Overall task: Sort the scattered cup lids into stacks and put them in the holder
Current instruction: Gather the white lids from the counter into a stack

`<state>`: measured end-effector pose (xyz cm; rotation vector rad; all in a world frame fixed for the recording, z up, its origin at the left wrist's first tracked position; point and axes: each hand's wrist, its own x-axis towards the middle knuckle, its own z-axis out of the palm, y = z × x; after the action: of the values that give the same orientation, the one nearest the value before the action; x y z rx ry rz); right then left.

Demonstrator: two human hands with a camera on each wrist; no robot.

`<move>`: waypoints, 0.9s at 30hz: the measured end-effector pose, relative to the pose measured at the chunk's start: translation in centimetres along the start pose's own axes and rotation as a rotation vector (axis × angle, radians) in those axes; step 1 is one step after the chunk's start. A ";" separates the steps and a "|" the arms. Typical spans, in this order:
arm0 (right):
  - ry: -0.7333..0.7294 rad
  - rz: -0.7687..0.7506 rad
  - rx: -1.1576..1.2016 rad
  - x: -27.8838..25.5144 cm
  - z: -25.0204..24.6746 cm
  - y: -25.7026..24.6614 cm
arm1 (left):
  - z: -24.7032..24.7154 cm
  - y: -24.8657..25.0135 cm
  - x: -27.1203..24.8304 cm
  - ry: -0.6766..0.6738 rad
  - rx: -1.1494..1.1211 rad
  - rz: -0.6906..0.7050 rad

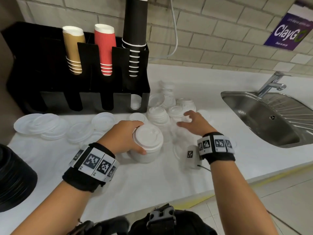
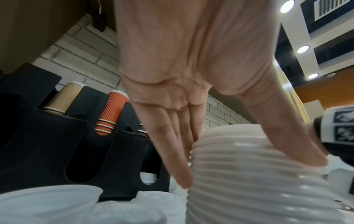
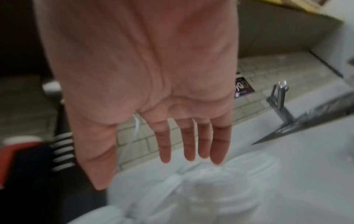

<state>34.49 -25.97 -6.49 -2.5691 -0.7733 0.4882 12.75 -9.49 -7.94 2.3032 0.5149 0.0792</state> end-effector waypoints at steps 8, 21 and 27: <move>-0.081 0.144 -0.364 3.8 -0.3 2.9 | 0.0 0.0 0.0 0.004 -0.002 0.008; -0.013 -0.444 0.305 -3.4 -0.1 -1.1 | -0.1 -0.1 -0.1 0.014 0.072 0.021; -0.038 -0.592 0.214 -6.8 3.2 -3.4 | 0.1 -0.3 -0.2 0.035 0.021 0.019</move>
<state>26.23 -26.42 -6.21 -2.0079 -1.3485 0.3981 12.45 -9.47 -8.14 2.3309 0.5135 0.1245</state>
